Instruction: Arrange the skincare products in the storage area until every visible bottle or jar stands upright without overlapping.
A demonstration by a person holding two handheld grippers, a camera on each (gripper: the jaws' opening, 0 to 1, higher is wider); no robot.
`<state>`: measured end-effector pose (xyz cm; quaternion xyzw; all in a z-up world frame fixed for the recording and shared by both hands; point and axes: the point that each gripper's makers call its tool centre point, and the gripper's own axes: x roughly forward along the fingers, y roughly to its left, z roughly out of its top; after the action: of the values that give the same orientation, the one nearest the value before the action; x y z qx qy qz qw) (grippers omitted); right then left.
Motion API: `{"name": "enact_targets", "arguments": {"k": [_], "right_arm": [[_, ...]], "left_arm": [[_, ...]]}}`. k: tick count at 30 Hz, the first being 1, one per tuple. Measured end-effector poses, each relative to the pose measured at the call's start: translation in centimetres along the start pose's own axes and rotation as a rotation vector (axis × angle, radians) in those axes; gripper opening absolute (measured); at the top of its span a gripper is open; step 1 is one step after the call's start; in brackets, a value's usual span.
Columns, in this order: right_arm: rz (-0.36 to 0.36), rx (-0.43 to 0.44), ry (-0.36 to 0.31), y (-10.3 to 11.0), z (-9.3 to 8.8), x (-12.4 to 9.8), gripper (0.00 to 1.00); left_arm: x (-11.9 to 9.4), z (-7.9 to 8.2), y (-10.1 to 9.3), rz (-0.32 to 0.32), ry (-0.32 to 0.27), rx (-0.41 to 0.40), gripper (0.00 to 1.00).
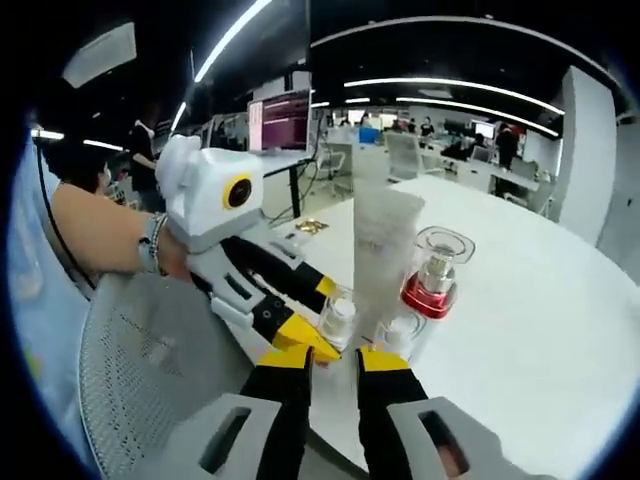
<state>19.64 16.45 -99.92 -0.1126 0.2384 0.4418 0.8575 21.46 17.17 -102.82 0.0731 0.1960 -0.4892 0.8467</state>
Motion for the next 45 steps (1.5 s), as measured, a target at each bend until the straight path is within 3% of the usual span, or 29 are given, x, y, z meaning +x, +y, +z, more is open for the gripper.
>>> {"name": "enact_targets", "arguments": {"k": [5,9,23,34,37,39,45], "right_arm": [[0.04,0.003,-0.038,0.7,0.7,0.1,0.17],[0.074,-0.021,-0.012,1.4,0.2,0.3,0.18],[0.104,-0.069,-0.016,2.3,0.3,0.5,0.17],[0.134,-0.083,0.008,2.8,-0.1,0.8,0.13],[0.132,-0.104,0.013,3.0,-0.2,0.8,0.13],[0.142,-0.105,0.061,3.1,-1.0,0.9,0.14],[0.138,-0.086,0.09,2.7,-1.6,1.0,0.13]], "left_arm": [[-0.1,0.1,-1.0,-0.049,0.008,0.015,0.16],[-0.2,0.1,-1.5,-0.063,0.019,0.04,0.16],[-0.1,-0.5,-1.2,-0.048,0.056,0.071,0.16],[-0.2,-0.7,-0.4,-0.02,0.064,0.041,0.17],[-0.3,-0.9,-0.3,-0.015,0.086,0.015,0.17],[-0.5,-1.2,-0.1,-0.007,0.109,-0.006,0.18],[-0.7,-1.8,0.1,0.021,0.159,0.021,0.24]]}}
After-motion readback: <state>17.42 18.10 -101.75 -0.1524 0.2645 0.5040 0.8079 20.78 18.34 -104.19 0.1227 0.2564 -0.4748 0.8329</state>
